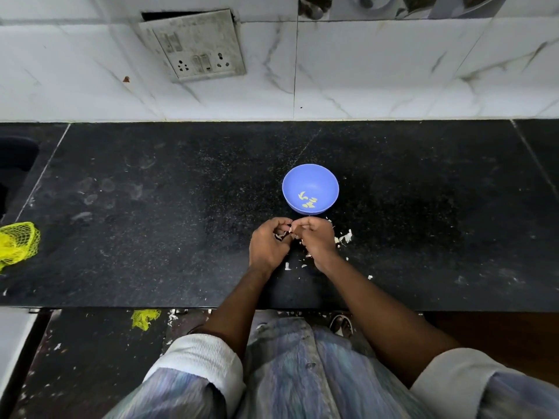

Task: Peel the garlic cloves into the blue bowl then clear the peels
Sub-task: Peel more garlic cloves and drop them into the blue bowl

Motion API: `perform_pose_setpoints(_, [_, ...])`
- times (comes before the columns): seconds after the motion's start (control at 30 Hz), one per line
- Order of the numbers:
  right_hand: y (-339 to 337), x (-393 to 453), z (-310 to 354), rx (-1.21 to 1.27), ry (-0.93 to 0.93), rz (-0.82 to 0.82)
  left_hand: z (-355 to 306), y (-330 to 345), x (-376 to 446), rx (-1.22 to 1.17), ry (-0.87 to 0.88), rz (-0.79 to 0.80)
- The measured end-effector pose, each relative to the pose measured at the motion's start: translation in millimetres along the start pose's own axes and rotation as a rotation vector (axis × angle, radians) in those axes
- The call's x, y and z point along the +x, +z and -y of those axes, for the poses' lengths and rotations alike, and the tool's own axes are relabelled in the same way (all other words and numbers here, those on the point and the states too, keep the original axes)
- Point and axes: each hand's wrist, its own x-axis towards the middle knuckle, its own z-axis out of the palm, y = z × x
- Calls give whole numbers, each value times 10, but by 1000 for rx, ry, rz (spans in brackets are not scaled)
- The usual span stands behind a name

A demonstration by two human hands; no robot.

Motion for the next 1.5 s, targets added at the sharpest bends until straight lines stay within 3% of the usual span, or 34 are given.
perform_pose_setpoints(0.33, [-366,35,-11,156,126,79,-237,279,-115,79,-70,-129])
perform_pose_setpoints(0.73, [-847,35,-151,45,-32,113,-538,918,-308,83,-163,-129])
perform_pose_setpoints(0.97, [-975,30,-217,26,-64,70,-656,951,-401,-75,-210,-50])
perform_pose_setpoints(1.17, [-921,21,-107,110,-23,10,-630,805,-388,-88,-190,-37])
perform_pose_setpoints(1.37, [-822,-79,-190,141,24,-92,-510,694,-335,141,-110,-15])
perform_pose_setpoints(1.5, [-762,-147,-292,141,27,-111,-500,665,-344,87,-22,-30])
